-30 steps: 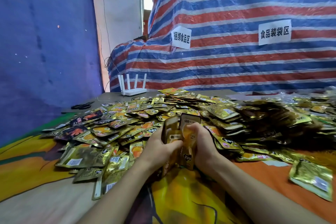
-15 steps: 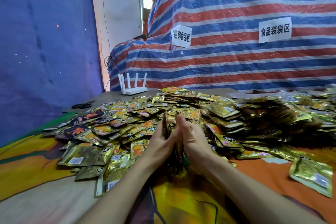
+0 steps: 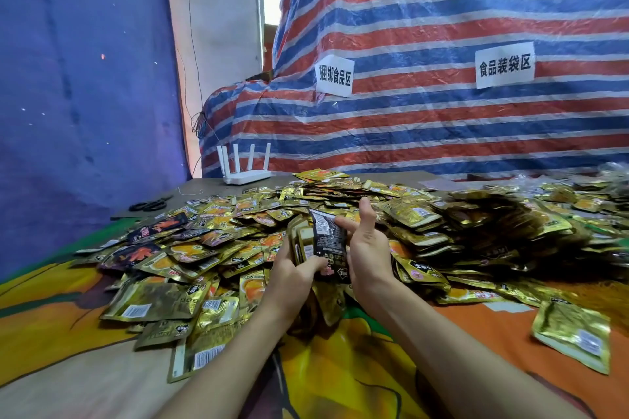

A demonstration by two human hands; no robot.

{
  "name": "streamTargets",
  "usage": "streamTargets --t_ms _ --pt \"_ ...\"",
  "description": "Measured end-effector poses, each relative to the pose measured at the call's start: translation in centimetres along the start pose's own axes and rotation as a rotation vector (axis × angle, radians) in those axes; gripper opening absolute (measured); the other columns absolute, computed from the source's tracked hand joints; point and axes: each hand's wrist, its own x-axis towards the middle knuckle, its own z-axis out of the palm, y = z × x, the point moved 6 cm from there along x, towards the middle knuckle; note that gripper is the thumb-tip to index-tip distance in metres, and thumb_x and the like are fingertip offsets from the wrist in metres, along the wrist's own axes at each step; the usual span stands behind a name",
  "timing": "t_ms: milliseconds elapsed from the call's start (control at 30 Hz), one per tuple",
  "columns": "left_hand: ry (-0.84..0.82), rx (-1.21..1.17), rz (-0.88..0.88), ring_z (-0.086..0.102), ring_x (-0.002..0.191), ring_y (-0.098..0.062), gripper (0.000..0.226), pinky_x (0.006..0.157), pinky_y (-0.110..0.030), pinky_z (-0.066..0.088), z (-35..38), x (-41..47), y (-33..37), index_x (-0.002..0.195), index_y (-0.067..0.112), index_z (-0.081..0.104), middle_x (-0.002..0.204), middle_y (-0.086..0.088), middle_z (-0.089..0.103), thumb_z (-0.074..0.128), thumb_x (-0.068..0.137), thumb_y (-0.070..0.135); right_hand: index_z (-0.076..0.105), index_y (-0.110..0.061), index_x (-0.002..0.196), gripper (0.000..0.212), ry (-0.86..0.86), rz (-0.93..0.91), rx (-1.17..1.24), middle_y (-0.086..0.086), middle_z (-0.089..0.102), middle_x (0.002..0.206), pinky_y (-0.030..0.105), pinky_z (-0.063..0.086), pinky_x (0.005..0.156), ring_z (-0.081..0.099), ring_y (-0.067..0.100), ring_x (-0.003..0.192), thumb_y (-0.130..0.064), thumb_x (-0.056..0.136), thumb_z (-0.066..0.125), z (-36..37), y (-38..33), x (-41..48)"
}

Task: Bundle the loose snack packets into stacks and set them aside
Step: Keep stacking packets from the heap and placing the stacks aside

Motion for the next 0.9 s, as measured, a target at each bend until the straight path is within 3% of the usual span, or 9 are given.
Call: streamTargets --t_ms 133,200,267,367,500,567,667,800,900 --pt "0.086 -0.027 0.055 0.058 0.058 -0.009 0.033 0.052 -0.022 0.049 -0.5 -0.3 0.7 0.097 0.024 0.061 0.071 0.000 0.061 0.054 0.085 -0.006 0.072 -0.006 0.107 0.106 0.060 0.074 -0.020 0.034 0.061 0.117 0.068 0.046 0.098 0.060 0.051 0.112 -0.094 0.058 0.038 -0.4 0.8 0.7" --pt "0.131 -0.044 0.100 0.055 0.059 -0.010 0.043 0.054 -0.031 0.050 -0.5 -0.5 1.4 0.103 0.042 0.056 0.078 -0.002 0.056 0.050 0.078 0.007 0.059 0.009 0.116 0.108 0.026 0.109 -0.037 0.035 0.057 0.123 0.067 0.043 0.101 0.059 0.053 0.112 -0.089 0.074 0.040 -0.7 1.2 0.8" --pt "0.161 -0.004 0.190 0.052 0.062 -0.014 0.054 0.057 -0.045 0.050 -0.6 -0.9 2.3 0.108 0.054 0.051 0.082 -0.005 0.051 0.047 0.073 0.013 0.057 0.009 0.121 0.089 -0.008 0.100 -0.101 0.032 0.059 0.131 0.060 0.044 0.105 0.064 0.039 0.107 -0.073 0.093 0.040 -0.7 1.3 0.8" --pt "0.131 0.088 0.306 0.052 0.064 -0.023 0.072 0.059 -0.056 0.051 0.0 -1.6 3.2 0.135 0.045 0.036 0.089 -0.008 0.049 0.051 0.075 0.009 0.052 -0.015 0.142 0.052 -0.065 -0.073 -0.292 0.004 0.032 0.160 0.047 0.026 0.121 0.034 0.020 0.145 -0.049 0.105 0.041 -0.2 0.2 0.4" --pt "-0.046 0.086 0.352 0.068 0.099 -0.004 0.089 0.073 -0.021 0.056 1.7 -1.9 2.7 0.146 0.045 0.034 0.116 0.024 0.063 0.057 0.086 -0.017 0.059 -0.018 0.138 0.043 -0.238 -0.029 -0.133 0.004 0.056 0.144 0.039 0.036 0.118 0.051 0.015 0.134 -0.042 0.106 0.044 2.0 0.8 -1.6" --pt "-0.128 0.089 0.322 0.060 0.118 -0.003 0.085 0.086 -0.012 0.051 2.2 -2.0 2.5 0.138 0.042 0.043 0.129 0.023 0.060 0.060 0.084 -0.022 0.065 -0.013 0.128 0.039 -0.234 0.104 0.024 0.012 0.066 0.128 0.044 0.047 0.109 0.064 0.022 0.120 -0.039 0.104 0.047 2.4 1.5 -2.4" --pt "-0.233 0.092 0.284 0.066 0.108 -0.004 0.088 0.080 -0.017 0.054 2.5 -2.4 2.2 0.134 0.042 0.046 0.120 0.015 0.065 0.059 0.081 -0.027 0.061 -0.006 0.126 0.035 -0.156 0.141 -0.066 0.019 0.063 0.125 0.042 0.056 0.097 0.066 0.026 0.112 -0.031 0.105 0.047 1.2 1.0 -2.2" --pt "-0.265 0.125 0.341 0.061 0.119 -0.011 0.086 0.085 -0.025 0.057 3.0 -3.1 3.1 0.131 0.060 0.048 0.140 0.007 0.051 0.064 0.085 -0.011 0.066 -0.011 0.112 0.019 -0.151 -0.033 -0.373 0.006 0.067 0.105 0.012 0.051 0.056 0.065 0.004 0.085 -0.021 0.102 0.054 -1.1 -1.8 -2.4" --pt "-0.350 0.186 0.338 0.062 0.112 -0.019 0.082 0.086 -0.043 0.060 3.8 -3.8 3.2 0.137 0.059 0.043 0.136 0.002 0.051 0.062 0.081 0.001 0.070 -0.015 0.089 0.016 -0.111 -0.186 -0.601 0.003 0.071 0.085 0.026 0.053 0.059 0.068 0.014 0.079 -0.025 0.097 0.061 -4.0 -3.8 -3.4"
